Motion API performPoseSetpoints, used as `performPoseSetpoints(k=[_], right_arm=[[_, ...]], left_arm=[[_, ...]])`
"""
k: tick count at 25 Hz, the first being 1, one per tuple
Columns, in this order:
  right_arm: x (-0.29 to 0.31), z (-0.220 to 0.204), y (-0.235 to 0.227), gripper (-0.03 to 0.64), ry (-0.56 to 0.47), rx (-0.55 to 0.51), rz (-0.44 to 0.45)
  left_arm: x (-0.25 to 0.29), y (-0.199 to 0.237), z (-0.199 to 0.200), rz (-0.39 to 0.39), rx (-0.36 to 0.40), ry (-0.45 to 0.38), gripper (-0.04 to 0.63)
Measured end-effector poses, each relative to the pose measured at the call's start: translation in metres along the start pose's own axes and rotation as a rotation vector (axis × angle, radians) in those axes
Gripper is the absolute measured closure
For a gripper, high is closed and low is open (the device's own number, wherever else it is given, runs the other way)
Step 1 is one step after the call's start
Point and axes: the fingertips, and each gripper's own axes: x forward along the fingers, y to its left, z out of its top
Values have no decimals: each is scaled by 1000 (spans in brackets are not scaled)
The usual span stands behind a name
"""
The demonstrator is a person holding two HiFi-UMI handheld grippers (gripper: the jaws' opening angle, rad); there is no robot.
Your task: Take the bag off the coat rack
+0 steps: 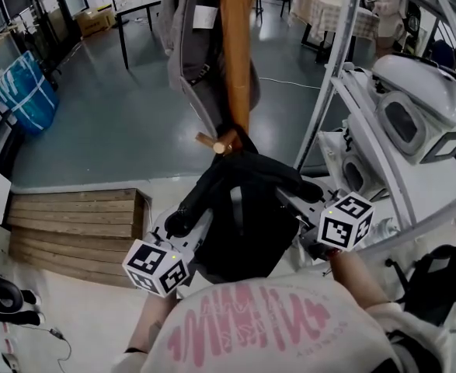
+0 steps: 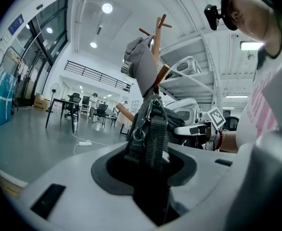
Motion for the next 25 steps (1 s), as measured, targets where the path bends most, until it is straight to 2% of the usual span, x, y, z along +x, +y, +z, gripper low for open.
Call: performPoseSetpoints(k=[6, 15, 25], right_arm=[[1, -1, 9, 495, 33, -10, 13], [0, 11, 24, 497, 14, -56, 16], [-3, 13, 41, 497, 7, -67, 25]], left_arm=[[-1, 3, 6, 19, -6, -25, 465], [-14, -1, 20, 30, -10, -67, 466], [-31, -4, 28, 51, 24, -85, 466]])
